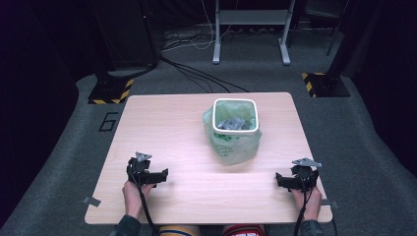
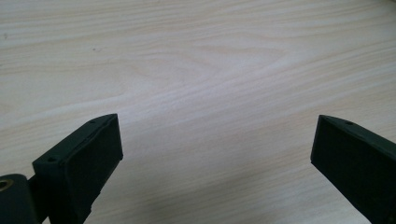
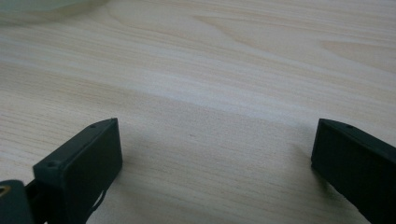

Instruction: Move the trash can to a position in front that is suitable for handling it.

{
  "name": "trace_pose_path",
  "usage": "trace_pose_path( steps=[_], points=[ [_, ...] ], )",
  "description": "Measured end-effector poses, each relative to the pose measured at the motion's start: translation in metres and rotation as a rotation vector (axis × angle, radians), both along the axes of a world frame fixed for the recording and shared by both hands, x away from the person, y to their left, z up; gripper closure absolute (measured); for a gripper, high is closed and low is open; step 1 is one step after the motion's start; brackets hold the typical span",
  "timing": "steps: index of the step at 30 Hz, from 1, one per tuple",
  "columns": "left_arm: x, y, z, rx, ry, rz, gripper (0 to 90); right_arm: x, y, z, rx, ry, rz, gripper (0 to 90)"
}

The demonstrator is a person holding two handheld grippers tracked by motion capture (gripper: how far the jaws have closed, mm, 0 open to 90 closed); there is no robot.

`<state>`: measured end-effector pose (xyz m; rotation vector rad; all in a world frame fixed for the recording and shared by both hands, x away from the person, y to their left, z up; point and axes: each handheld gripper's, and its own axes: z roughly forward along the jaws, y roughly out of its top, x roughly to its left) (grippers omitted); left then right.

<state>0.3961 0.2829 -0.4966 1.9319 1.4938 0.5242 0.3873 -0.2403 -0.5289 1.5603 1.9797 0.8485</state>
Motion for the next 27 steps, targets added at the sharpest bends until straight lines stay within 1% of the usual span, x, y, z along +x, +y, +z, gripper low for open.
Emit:
trace_pose_path(
  steps=[2, 3, 5, 7, 11, 17, 20, 22, 23, 27],
  points=[
    [0.003, -0.003, 0.002, -0.002, 0.004, -0.009, 1.9, 0.0, 0.0, 0.0, -0.001, -0.002, 0.0, 1.5],
    [0.005, -0.007, 0.004, 0.003, -0.002, -0.016, 2.0, 0.001, 0.0, 0.0, -0.002, -0.003, 0.002, 1.5],
    [0.007, -0.009, 0.006, 0.004, -0.004, -0.025, 2.0, 0.001, 0.0, 0.0, -0.003, -0.004, 0.002, 1.6],
    [0.011, -0.014, 0.01, 0.007, -0.007, -0.037, 1.9, 0.002, 0.0, 0.0, -0.001, -0.004, 0.001, 1.7],
    [0.015, -0.019, 0.015, 0.001, -0.007, -0.056, 1.8, 0.002, 0.0, 0.0, 0.001, -0.003, -0.001, 2.1],
    [0.024, -0.031, 0.027, -0.006, -0.023, -0.097, 1.8, 0.002, 0.0, 0.0, 0.001, -0.004, -0.003, 2.1],
    [0.028, -0.036, 0.033, -0.009, -0.033, -0.107, 3.0, 0.002, 0.0, 0.0, -0.002, -0.006, -0.007, 1.9],
    [0.031, -0.04, 0.036, -0.018, -0.031, -0.128, 3.0, 0.002, 0.0, 0.0, -0.001, -0.004, -0.013, 2.0],
    [0.033, -0.045, 0.039, -0.01, -0.033, -0.137, 2.7, 0.002, 0.0, 0.0, -0.001, -0.005, -0.011, 2.0],
    [0.037, -0.049, 0.043, -0.012, -0.034, -0.143, 2.3, 0.002, 0.0, 0.0, 0.0, -0.005, -0.009, 2.2]
  ],
)
